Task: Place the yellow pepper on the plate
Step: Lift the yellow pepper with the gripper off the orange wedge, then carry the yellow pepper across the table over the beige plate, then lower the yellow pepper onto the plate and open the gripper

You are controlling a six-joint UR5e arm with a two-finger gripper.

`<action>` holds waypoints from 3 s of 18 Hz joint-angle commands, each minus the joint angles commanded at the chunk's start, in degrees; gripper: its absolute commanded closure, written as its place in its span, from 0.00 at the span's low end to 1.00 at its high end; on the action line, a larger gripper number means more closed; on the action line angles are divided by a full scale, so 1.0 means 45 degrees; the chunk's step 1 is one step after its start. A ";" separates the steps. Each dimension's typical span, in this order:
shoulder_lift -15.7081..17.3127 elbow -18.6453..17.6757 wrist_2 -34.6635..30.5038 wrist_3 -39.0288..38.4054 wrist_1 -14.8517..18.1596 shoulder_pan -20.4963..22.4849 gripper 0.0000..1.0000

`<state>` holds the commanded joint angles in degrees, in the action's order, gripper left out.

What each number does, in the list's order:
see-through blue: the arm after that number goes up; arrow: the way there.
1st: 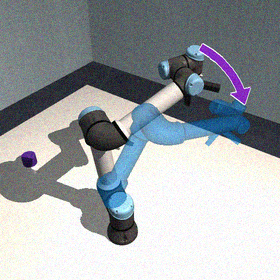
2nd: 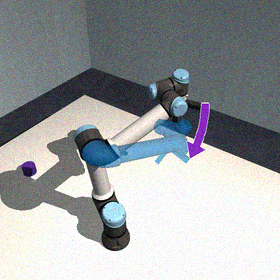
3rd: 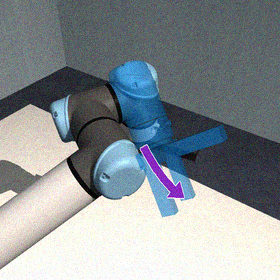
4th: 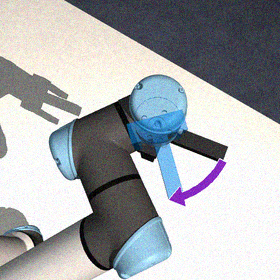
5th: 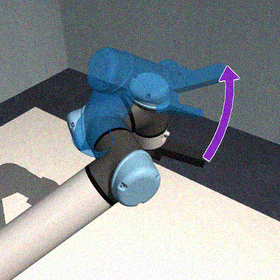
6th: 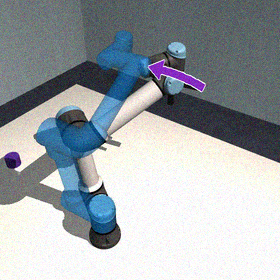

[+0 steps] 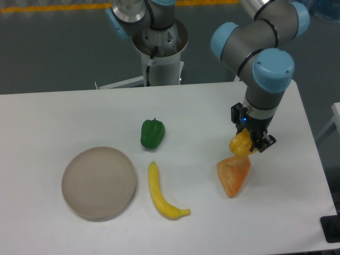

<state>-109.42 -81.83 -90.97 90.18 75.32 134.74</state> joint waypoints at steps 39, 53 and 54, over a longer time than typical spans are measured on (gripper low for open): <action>-0.1971 -0.0469 0.0645 -0.8377 -0.1657 -0.8163 0.41; -0.1271 -0.0527 0.0449 -0.8321 -0.2070 -0.7581 0.00; -0.1115 -0.0527 0.0411 -0.8088 -0.2070 -0.7250 0.00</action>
<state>-114.44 -84.20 -89.12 53.78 66.01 102.11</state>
